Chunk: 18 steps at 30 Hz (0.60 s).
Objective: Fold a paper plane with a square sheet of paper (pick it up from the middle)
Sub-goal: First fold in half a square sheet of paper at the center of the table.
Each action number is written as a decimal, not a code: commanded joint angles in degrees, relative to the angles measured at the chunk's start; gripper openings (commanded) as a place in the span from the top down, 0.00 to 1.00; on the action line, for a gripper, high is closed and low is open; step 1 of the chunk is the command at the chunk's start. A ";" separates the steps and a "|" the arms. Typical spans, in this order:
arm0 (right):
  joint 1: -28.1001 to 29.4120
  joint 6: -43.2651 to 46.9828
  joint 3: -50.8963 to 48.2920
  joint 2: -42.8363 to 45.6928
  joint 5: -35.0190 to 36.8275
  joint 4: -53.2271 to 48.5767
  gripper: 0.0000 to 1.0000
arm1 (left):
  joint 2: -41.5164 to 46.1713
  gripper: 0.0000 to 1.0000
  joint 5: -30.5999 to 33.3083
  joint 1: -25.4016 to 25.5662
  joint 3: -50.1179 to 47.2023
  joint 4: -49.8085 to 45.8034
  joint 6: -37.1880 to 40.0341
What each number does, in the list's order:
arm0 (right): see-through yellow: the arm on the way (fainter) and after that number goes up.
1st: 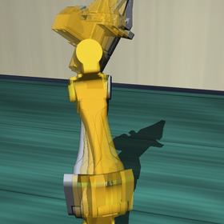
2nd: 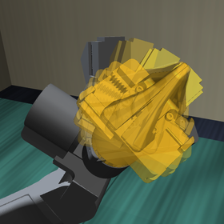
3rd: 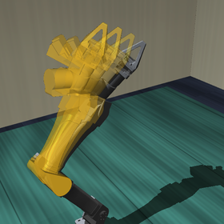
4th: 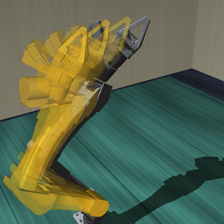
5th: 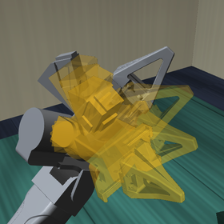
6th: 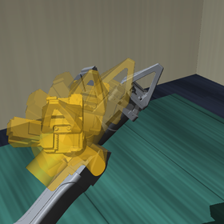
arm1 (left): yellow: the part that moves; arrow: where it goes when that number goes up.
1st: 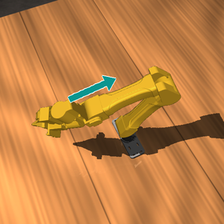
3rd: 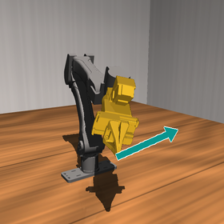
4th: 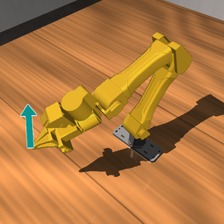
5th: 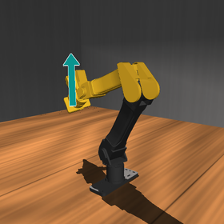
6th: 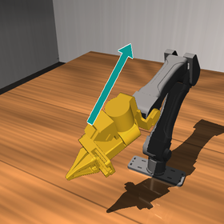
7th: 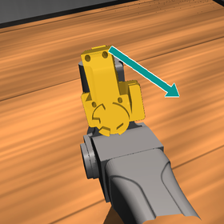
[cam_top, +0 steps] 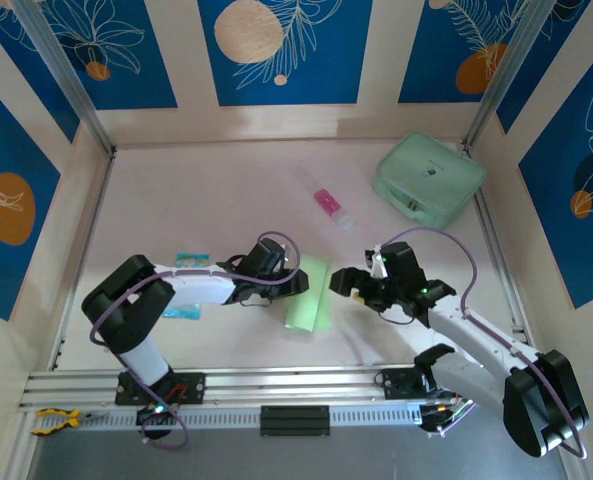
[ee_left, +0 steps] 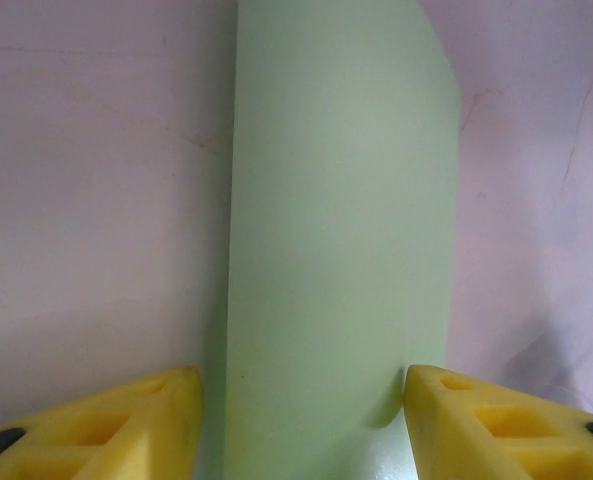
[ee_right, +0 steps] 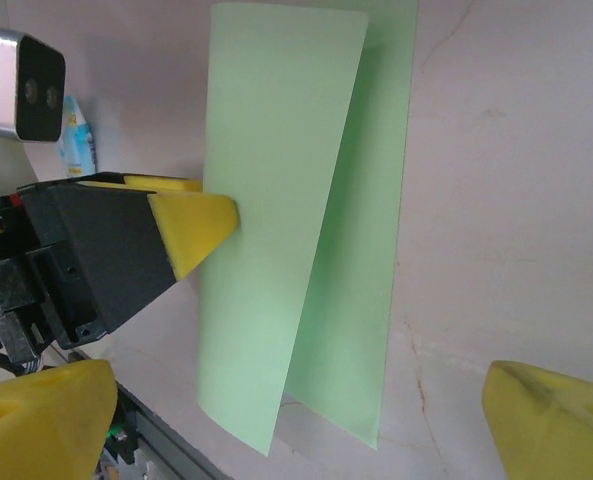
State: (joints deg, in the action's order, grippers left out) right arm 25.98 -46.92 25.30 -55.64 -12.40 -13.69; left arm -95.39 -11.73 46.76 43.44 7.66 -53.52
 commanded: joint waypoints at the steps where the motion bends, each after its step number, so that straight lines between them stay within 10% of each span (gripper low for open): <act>1: 0.61 -0.37 -0.22 -1.23 -2.69 1.94 0.10 | 0.03 0.43 -0.22 0.00 0.65 -0.98 0.47; 18: 2.26 -5.88 -0.26 -15.78 -9.66 16.56 0.34 | -0.47 0.37 0.56 0.25 0.18 1.62 -1.23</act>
State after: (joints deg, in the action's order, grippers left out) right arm 27.66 -50.94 25.28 -69.69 -19.55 -1.23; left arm -95.39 -11.70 46.76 43.44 8.08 -53.98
